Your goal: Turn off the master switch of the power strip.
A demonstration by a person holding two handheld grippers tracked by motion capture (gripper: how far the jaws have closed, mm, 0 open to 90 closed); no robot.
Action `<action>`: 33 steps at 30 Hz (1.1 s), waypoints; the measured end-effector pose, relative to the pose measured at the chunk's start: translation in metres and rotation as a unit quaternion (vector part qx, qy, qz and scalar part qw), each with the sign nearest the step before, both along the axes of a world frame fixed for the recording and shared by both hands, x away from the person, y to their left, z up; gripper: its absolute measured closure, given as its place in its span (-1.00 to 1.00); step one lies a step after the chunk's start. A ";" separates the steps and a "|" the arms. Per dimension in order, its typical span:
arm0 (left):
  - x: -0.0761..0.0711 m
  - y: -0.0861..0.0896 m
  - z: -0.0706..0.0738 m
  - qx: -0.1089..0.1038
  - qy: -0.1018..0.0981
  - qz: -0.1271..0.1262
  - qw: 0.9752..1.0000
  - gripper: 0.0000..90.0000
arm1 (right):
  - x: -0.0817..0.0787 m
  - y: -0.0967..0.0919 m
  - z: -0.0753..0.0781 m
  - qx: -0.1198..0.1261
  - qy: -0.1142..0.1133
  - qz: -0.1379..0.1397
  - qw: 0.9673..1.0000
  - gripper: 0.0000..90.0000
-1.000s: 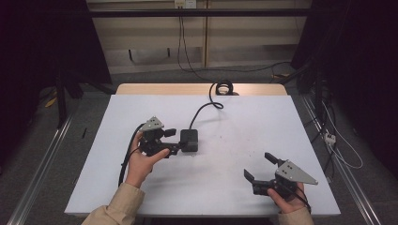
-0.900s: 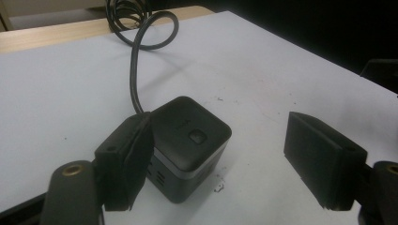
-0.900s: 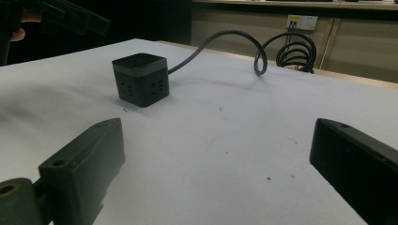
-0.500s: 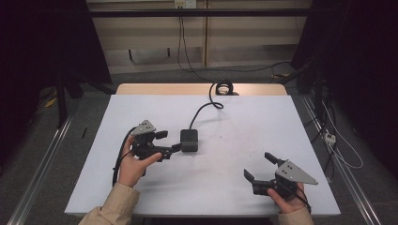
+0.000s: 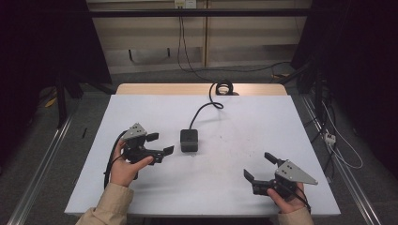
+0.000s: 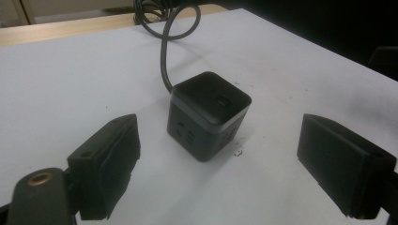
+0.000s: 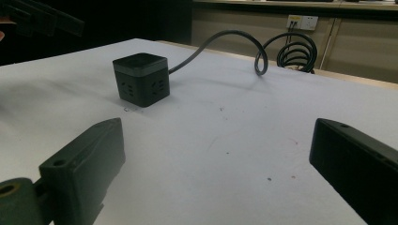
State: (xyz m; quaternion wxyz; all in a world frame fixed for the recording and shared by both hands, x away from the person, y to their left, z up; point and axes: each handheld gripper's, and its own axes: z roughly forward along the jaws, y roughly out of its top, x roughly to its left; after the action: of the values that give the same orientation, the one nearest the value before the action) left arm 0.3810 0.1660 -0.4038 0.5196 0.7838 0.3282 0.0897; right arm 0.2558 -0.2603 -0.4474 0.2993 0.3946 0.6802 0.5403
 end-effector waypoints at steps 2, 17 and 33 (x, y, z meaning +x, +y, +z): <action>-0.001 0.003 -0.001 -0.001 -0.002 0.001 1.000 -0.72 | 0.000 0.000 0.000 0.000 0.000 -0.001 1.000 -0.92; -0.010 0.023 -0.003 -0.003 -0.006 0.005 1.000 -0.73 | 0.000 0.001 0.000 -0.001 0.000 0.000 1.000 -0.92; -0.015 0.036 -0.007 -0.003 -0.007 0.008 1.000 -0.77 | 0.000 0.001 0.000 0.001 0.001 0.002 1.000 -0.92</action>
State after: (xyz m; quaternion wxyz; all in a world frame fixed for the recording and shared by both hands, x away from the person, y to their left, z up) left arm 0.3660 0.2015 -0.4105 0.5233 0.7788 0.3315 0.0985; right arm 0.2560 -0.2596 -0.4477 0.2971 0.3936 0.6810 0.5414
